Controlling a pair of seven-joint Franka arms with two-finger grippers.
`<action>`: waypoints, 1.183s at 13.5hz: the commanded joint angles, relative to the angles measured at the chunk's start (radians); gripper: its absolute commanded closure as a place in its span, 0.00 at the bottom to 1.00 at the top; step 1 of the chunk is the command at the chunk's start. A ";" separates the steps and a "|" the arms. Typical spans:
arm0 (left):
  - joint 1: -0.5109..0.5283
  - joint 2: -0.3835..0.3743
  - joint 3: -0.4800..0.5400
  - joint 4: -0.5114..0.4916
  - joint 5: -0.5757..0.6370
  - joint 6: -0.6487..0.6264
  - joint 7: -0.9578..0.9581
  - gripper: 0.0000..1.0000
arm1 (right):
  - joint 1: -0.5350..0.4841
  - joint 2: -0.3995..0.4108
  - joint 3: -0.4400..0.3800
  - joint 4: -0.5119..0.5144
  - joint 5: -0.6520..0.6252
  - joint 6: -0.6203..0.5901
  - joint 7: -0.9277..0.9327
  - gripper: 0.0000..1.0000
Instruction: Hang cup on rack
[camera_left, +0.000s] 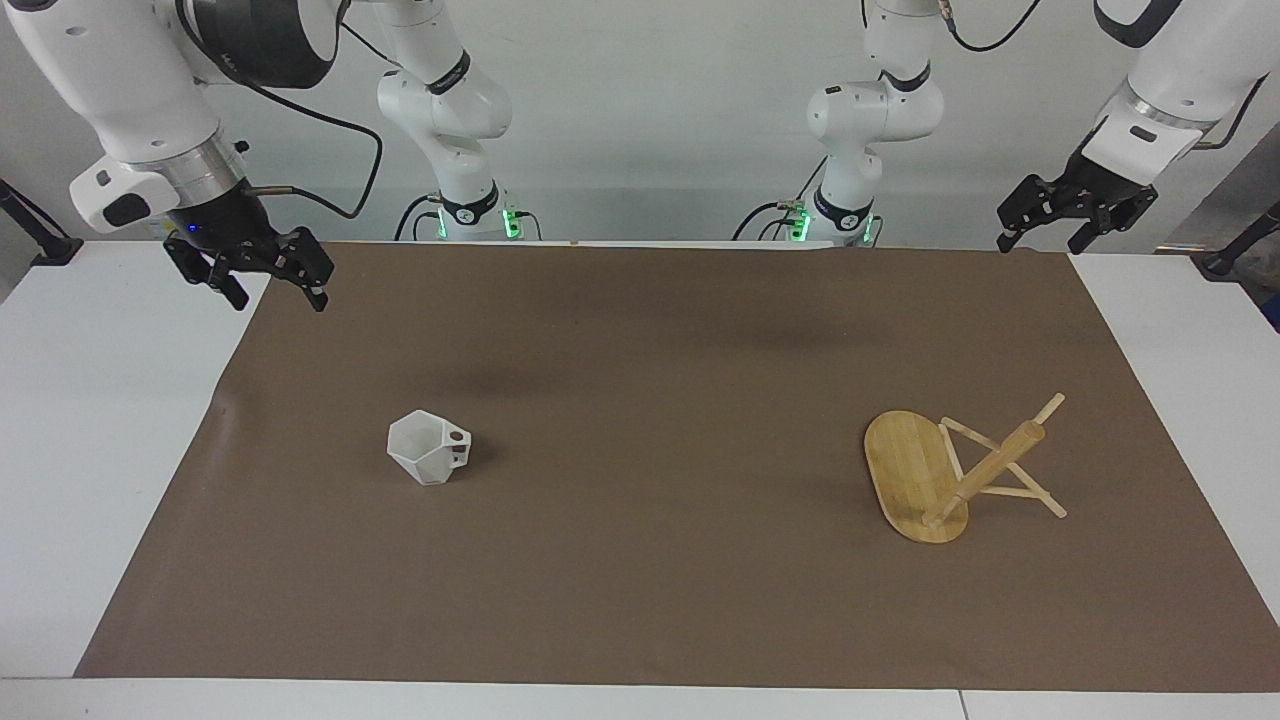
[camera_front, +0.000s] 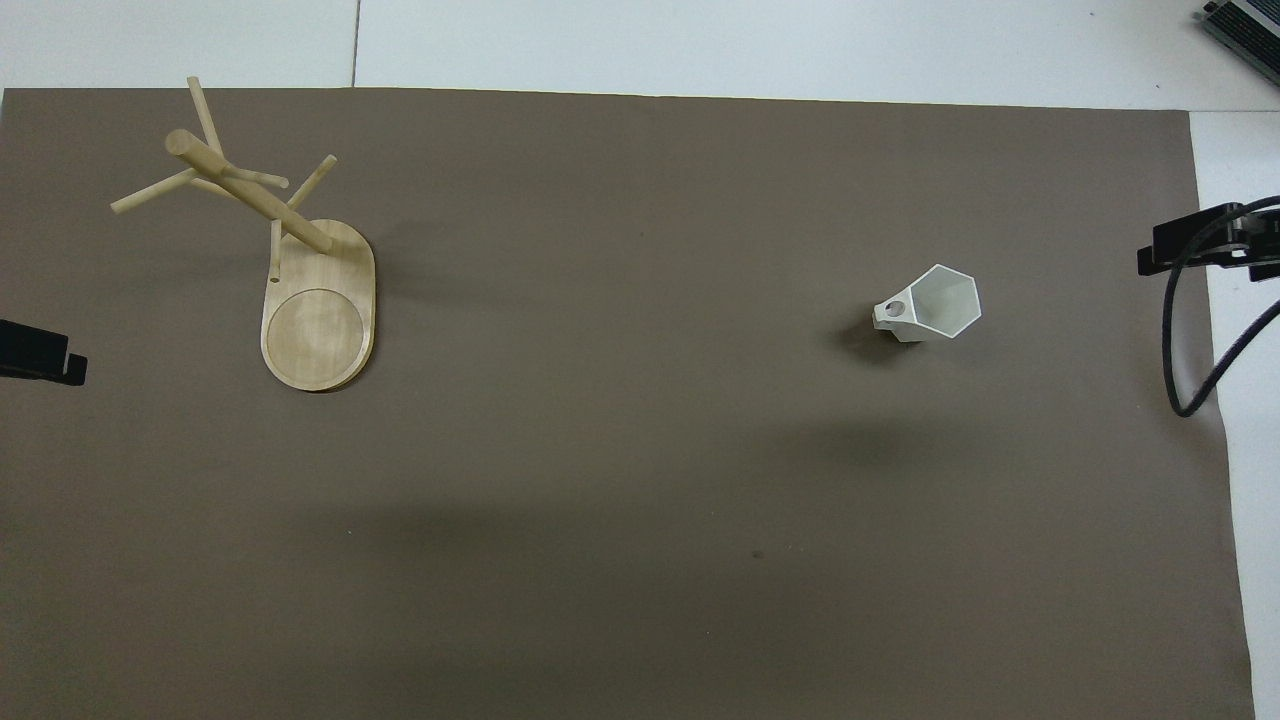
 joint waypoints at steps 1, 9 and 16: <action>0.006 -0.026 -0.006 -0.027 0.021 -0.007 -0.010 0.00 | -0.014 -0.013 0.010 -0.016 -0.022 0.010 0.013 0.00; 0.004 -0.026 -0.006 -0.027 0.019 -0.007 -0.009 0.00 | -0.008 -0.013 0.013 -0.016 -0.017 0.008 0.004 0.00; 0.000 -0.027 -0.015 -0.028 0.019 -0.005 -0.010 0.00 | -0.013 -0.032 0.013 -0.068 -0.009 0.059 0.003 0.00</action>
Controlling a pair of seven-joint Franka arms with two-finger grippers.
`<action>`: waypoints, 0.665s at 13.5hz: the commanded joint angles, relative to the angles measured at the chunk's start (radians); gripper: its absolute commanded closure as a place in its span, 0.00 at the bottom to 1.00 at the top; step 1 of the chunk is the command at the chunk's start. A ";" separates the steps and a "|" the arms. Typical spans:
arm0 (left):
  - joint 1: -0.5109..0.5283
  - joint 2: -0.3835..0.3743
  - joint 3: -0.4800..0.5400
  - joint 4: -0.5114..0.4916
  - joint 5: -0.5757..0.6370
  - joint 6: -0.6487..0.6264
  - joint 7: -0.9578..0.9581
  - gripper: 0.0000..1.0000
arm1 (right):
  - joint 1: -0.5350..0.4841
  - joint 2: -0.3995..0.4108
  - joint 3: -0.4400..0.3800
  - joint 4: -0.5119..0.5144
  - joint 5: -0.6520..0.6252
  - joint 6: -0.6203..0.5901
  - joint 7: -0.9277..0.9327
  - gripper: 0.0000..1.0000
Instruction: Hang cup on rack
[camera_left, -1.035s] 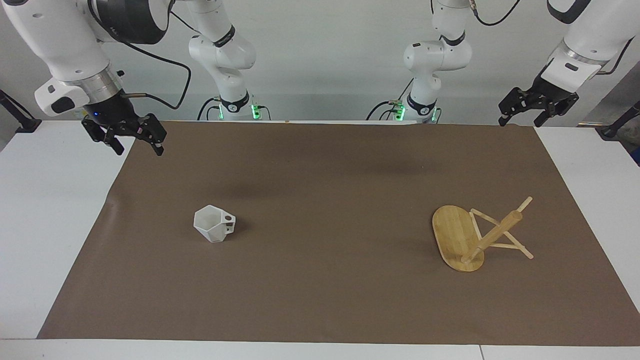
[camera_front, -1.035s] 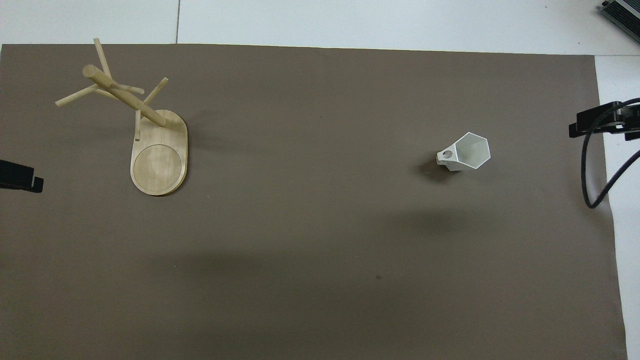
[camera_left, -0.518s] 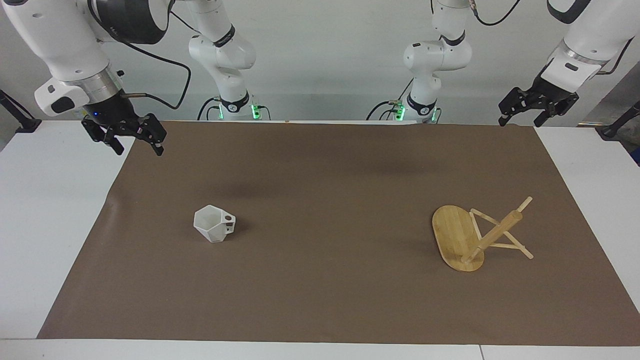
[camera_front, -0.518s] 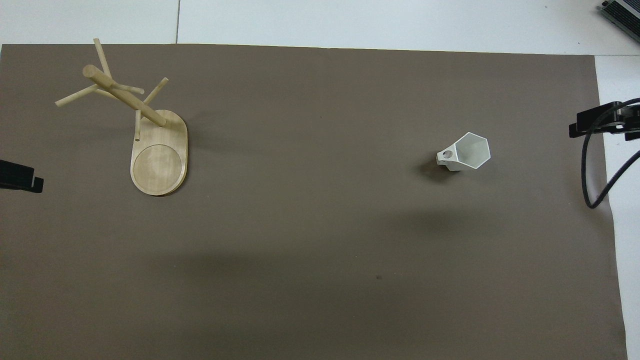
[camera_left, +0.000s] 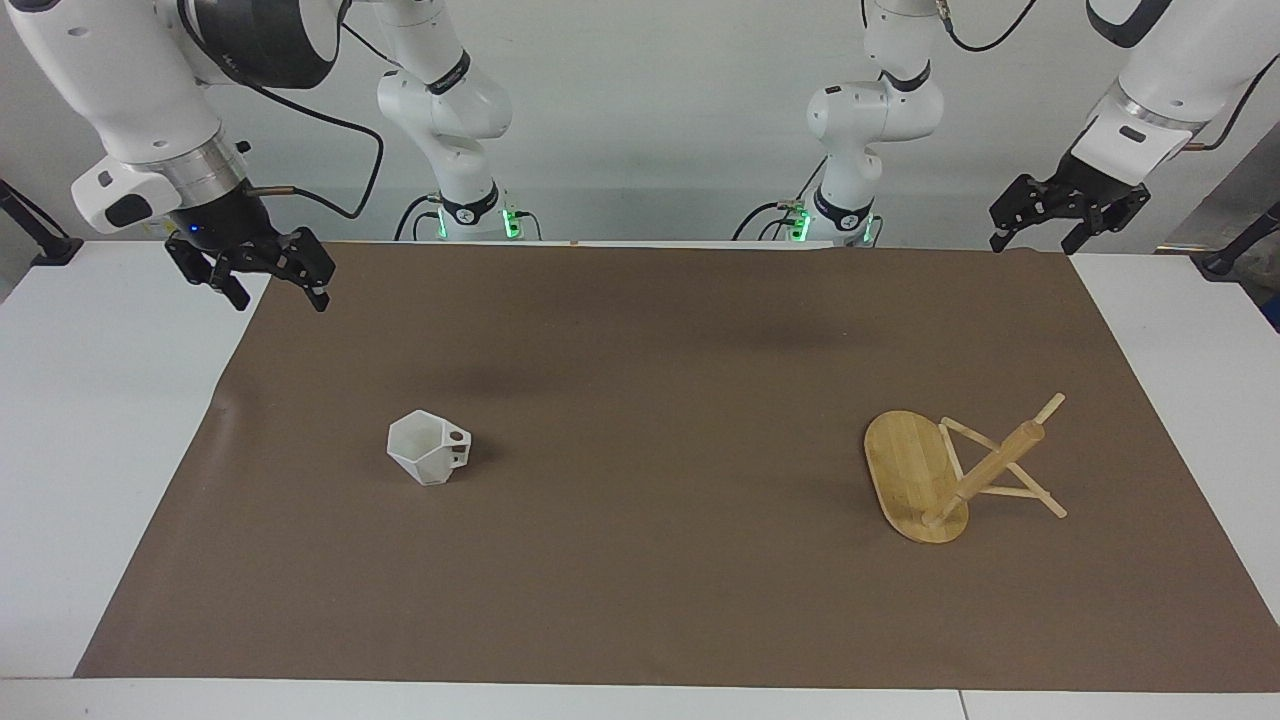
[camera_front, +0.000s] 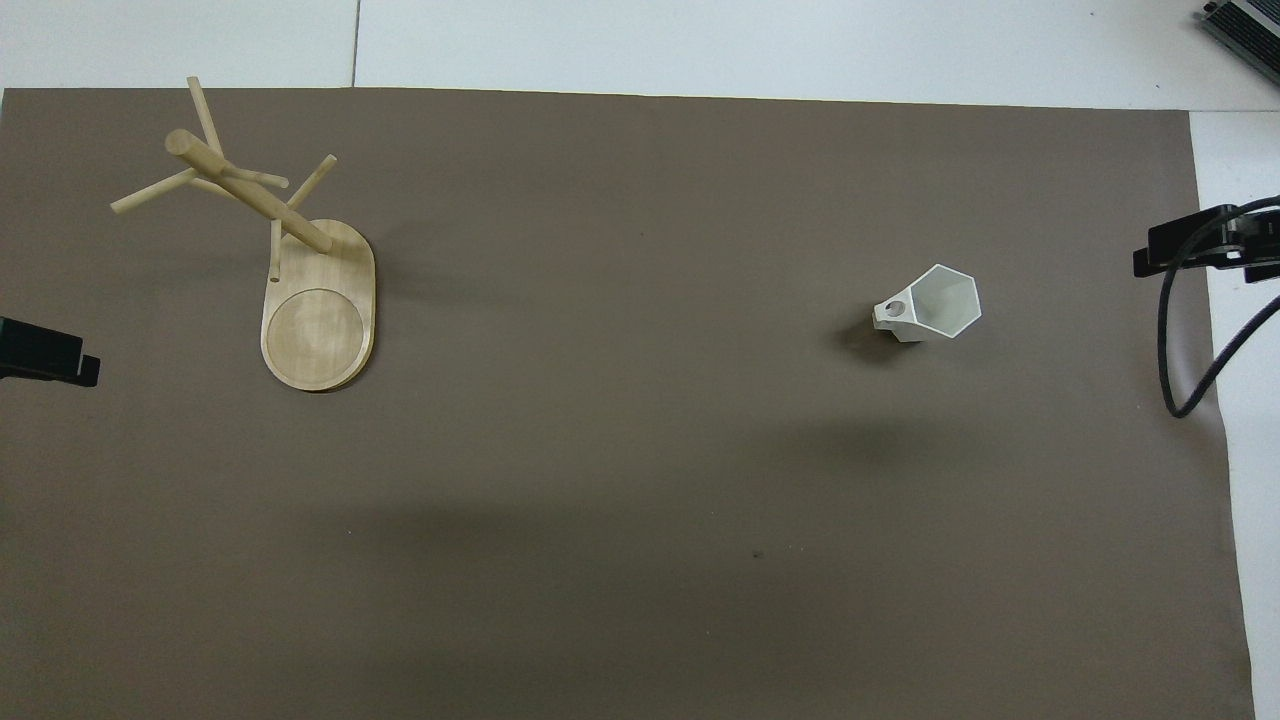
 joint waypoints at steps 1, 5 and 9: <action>0.004 -0.027 -0.002 -0.028 0.019 -0.005 -0.010 0.00 | -0.014 -0.042 0.010 -0.086 -0.009 0.082 0.001 0.00; 0.002 -0.027 -0.002 -0.028 0.019 -0.008 -0.012 0.00 | -0.011 -0.093 0.010 -0.238 -0.009 0.232 -0.004 0.00; 0.004 -0.027 -0.002 -0.027 0.019 -0.008 -0.012 0.00 | 0.002 -0.084 0.010 -0.360 -0.009 0.382 0.003 0.00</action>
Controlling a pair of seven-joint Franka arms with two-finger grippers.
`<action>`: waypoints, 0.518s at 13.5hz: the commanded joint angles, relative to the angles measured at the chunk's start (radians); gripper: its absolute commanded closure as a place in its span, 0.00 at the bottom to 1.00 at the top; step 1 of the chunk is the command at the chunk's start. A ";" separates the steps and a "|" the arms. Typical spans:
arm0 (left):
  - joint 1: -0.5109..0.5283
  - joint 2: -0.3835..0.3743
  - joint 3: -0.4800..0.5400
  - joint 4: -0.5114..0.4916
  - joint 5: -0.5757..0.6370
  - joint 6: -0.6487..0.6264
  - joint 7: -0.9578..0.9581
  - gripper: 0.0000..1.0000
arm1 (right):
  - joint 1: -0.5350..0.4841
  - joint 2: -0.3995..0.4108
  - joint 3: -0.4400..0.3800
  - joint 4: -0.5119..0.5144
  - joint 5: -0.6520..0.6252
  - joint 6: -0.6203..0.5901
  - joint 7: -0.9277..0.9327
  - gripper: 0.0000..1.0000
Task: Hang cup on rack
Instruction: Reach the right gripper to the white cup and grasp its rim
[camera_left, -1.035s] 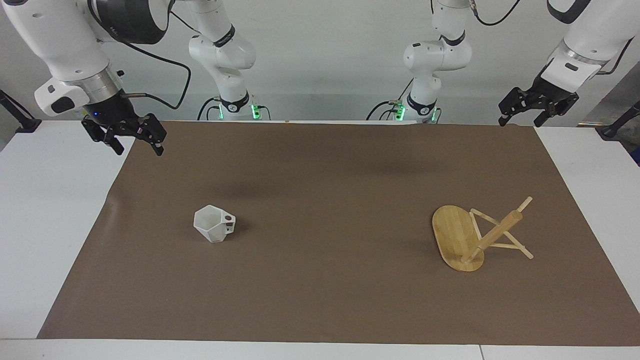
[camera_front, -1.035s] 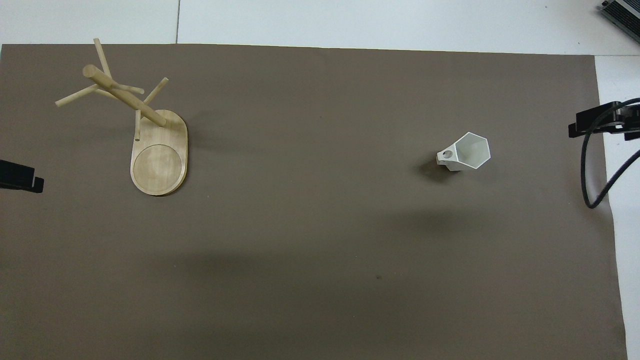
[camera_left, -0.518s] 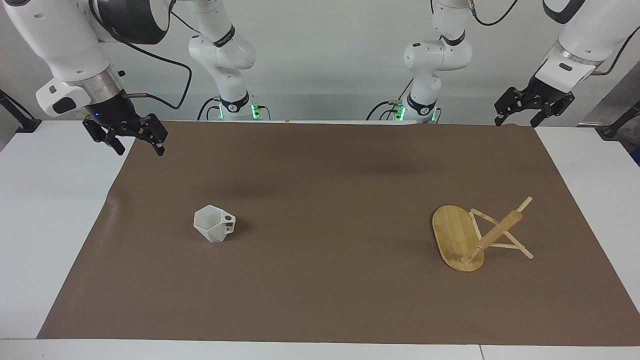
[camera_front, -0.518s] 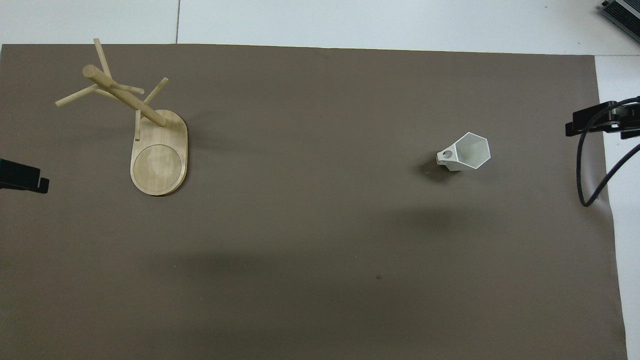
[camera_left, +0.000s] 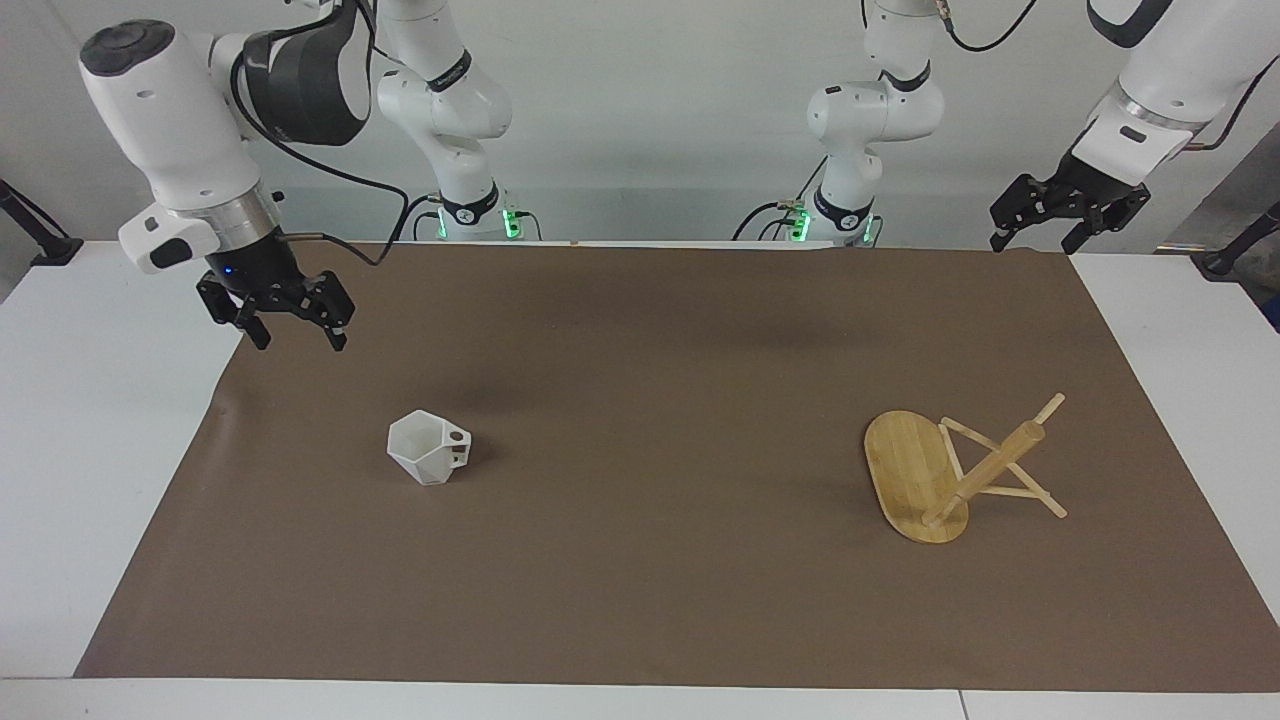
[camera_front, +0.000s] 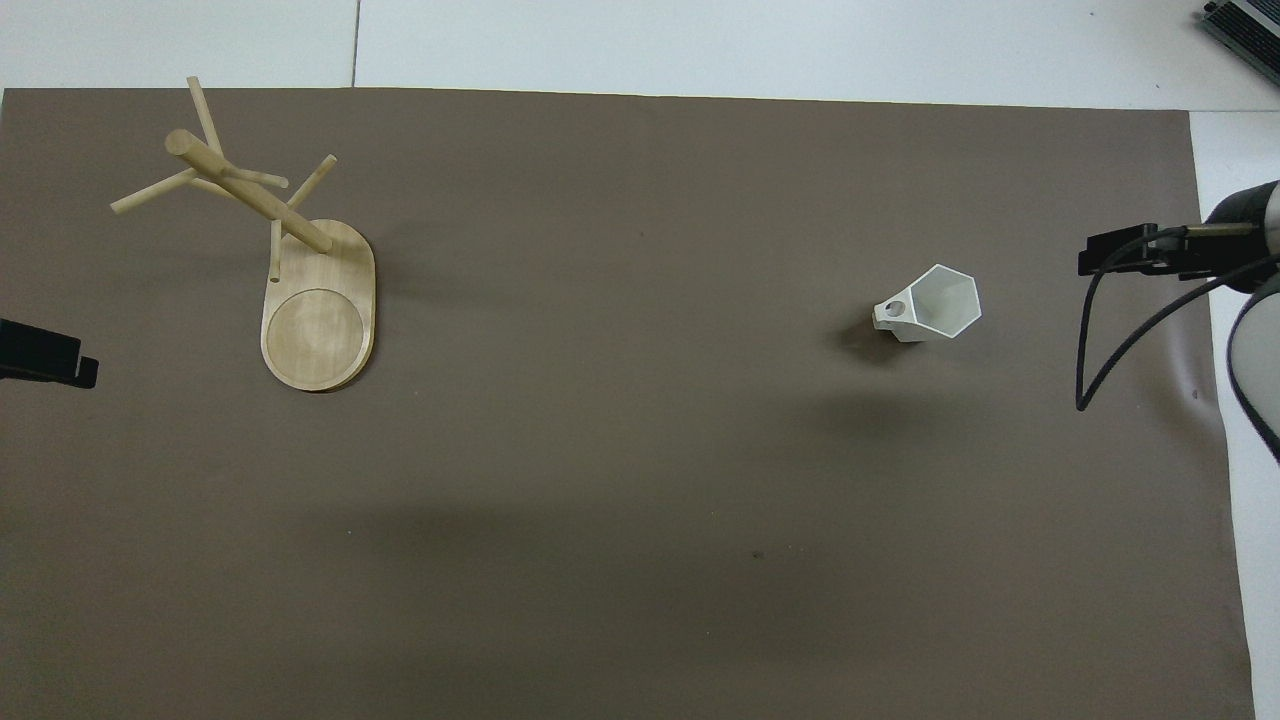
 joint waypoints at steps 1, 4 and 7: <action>0.005 -0.027 -0.003 -0.028 0.019 -0.004 -0.011 0.00 | 0.004 -0.017 0.007 -0.117 -0.011 0.107 0.004 0.00; 0.005 -0.027 -0.003 -0.030 0.019 -0.005 -0.013 0.00 | 0.014 0.052 0.007 -0.164 -0.011 0.202 0.006 0.00; -0.006 -0.027 -0.003 -0.030 0.019 -0.005 -0.013 0.00 | 0.028 0.089 0.007 -0.207 -0.009 0.291 0.012 0.00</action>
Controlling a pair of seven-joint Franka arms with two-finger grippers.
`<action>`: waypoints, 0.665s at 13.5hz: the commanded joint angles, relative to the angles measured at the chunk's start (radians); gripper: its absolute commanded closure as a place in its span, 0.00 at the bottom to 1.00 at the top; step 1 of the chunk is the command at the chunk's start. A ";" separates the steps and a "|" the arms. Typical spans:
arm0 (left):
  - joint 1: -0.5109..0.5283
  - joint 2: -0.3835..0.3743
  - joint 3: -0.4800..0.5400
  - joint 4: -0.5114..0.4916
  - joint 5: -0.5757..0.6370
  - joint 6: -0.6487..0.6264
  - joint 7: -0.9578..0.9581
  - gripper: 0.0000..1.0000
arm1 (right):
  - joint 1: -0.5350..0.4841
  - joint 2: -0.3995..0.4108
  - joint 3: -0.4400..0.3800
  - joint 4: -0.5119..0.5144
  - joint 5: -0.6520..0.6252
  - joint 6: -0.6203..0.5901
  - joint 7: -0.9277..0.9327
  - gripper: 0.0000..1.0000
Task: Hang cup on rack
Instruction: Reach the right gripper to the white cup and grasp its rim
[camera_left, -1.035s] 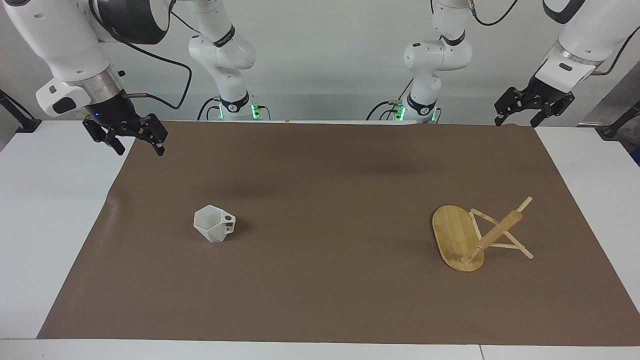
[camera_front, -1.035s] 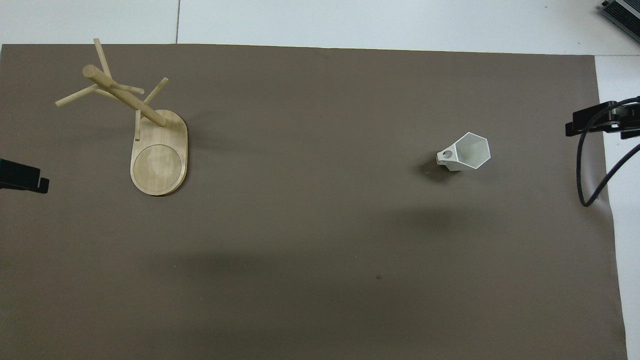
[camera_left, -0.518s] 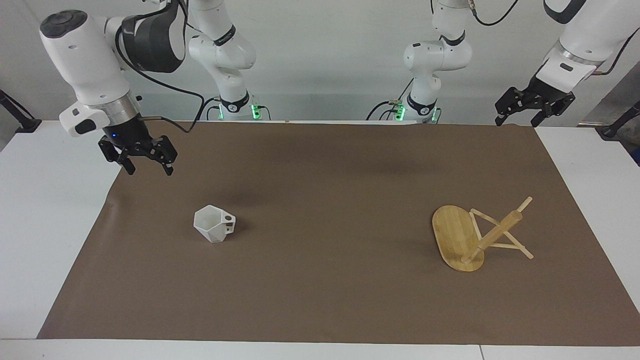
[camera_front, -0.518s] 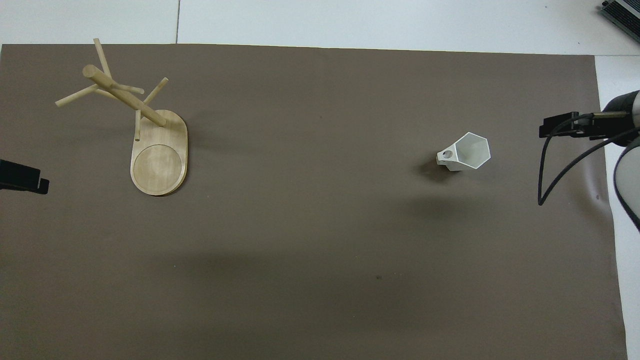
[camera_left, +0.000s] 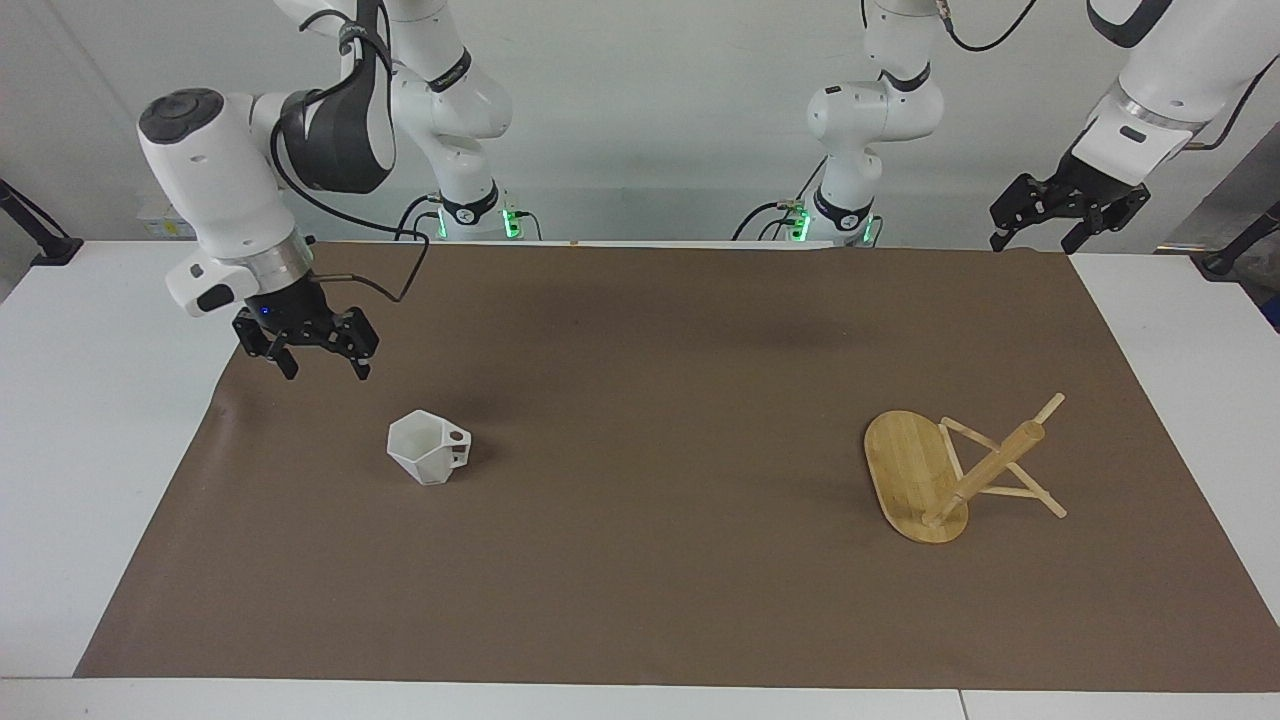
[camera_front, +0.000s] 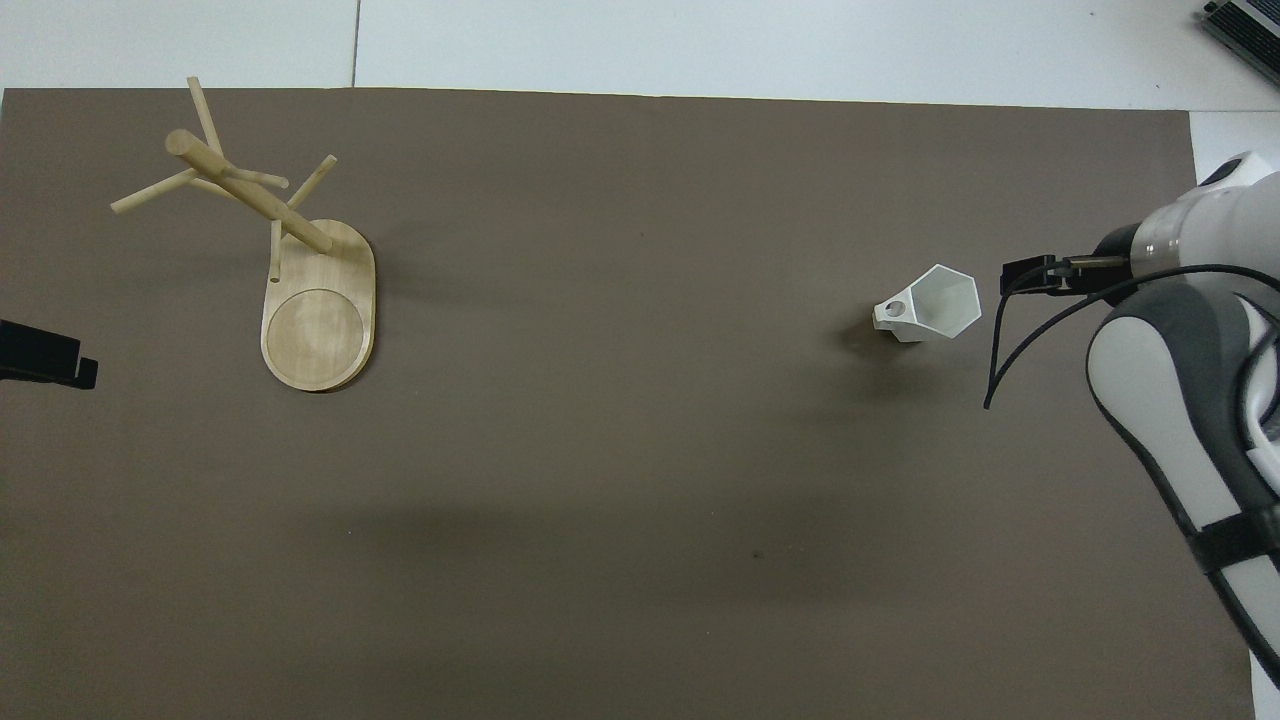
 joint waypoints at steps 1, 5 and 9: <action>-0.007 -0.027 -0.003 -0.029 0.021 -0.001 -0.015 0.00 | 0.003 0.021 0.005 -0.038 -0.009 0.063 0.012 0.00; -0.018 -0.029 -0.004 -0.031 0.019 -0.009 -0.015 0.00 | 0.009 0.028 0.005 -0.085 -0.009 0.125 0.033 0.00; -0.018 -0.033 -0.004 -0.037 0.019 -0.006 -0.015 0.00 | 0.009 0.062 0.005 -0.094 -0.009 0.182 0.035 0.00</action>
